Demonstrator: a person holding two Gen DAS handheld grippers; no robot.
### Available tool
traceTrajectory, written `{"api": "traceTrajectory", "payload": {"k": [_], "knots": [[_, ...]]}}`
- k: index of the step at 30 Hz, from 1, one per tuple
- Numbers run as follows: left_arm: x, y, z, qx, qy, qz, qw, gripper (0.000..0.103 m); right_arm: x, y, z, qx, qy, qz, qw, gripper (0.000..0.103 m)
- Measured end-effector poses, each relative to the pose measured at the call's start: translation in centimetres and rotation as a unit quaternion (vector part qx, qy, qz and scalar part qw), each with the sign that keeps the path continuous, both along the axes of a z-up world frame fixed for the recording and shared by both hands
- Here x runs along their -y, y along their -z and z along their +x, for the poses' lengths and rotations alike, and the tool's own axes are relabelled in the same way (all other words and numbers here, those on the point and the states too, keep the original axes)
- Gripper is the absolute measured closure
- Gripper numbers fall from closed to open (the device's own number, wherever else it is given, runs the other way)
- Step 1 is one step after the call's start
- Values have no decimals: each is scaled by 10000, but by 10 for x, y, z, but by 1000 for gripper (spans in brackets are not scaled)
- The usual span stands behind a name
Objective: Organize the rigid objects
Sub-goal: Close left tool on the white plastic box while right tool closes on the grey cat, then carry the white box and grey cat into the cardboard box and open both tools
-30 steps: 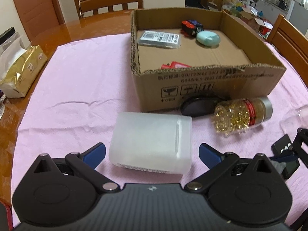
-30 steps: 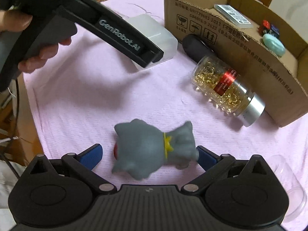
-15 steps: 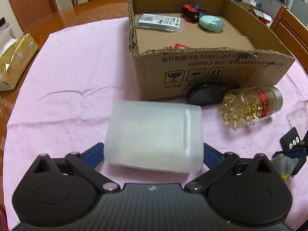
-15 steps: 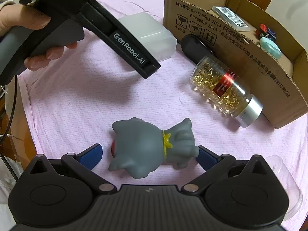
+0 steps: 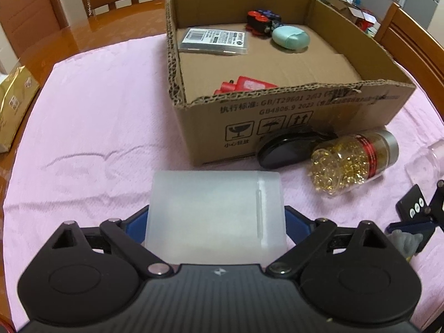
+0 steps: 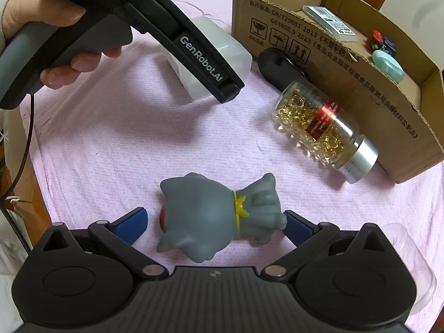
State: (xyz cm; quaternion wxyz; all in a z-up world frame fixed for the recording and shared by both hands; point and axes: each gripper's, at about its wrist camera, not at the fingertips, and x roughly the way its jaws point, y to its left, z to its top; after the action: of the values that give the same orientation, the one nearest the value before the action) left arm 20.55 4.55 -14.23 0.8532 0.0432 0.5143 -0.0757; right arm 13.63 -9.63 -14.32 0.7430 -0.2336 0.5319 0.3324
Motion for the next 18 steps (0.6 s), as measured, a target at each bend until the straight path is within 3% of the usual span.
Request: {"api": "traceTrajectory", "payload": {"k": [7, 18], "knots": [[2, -7, -3, 33, 183, -8, 9998, 9, 2, -6, 7, 31, 153, -116, 9998, 1], [0, -15, -4, 53, 95, 127, 9999, 21, -2, -15, 6, -22, -215, -100, 9997, 24]]}}
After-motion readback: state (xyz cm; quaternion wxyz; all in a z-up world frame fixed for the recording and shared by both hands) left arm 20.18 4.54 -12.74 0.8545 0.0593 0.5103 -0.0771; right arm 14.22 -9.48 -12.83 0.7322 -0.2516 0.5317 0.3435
